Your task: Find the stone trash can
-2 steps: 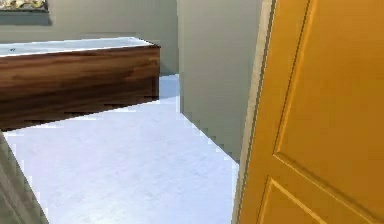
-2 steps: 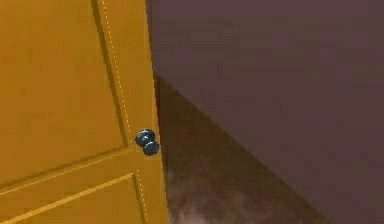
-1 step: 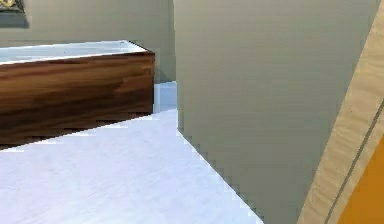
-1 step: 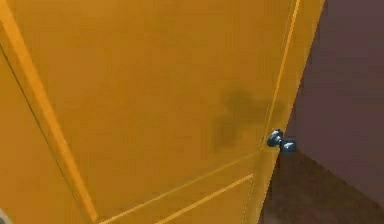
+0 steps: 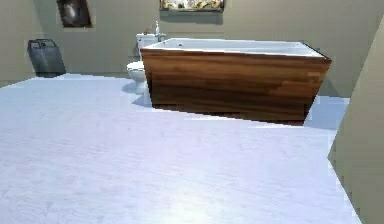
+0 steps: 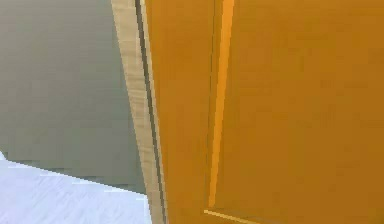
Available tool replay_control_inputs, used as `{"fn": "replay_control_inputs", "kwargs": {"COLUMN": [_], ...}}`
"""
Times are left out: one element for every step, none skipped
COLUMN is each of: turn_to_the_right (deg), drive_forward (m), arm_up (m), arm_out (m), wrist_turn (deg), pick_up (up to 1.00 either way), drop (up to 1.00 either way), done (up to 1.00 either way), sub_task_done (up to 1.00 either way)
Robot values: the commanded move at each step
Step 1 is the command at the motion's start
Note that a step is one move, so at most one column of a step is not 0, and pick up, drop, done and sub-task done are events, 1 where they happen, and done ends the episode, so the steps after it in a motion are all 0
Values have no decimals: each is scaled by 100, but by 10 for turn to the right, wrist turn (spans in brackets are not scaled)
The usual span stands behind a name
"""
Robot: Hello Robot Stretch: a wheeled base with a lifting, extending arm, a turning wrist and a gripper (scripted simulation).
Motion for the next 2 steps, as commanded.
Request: {"fn": "replay_control_inputs", "kwargs": {"turn_to_the_right": [-90,0], "drive_forward": [0,65], "arm_up": [0,0], "arm_out": [0,0], "wrist_turn": [0,0], "pick_up": [0,0], "drop": [0,0], "done": [0,0], "sub_task_done": [0,0]}}
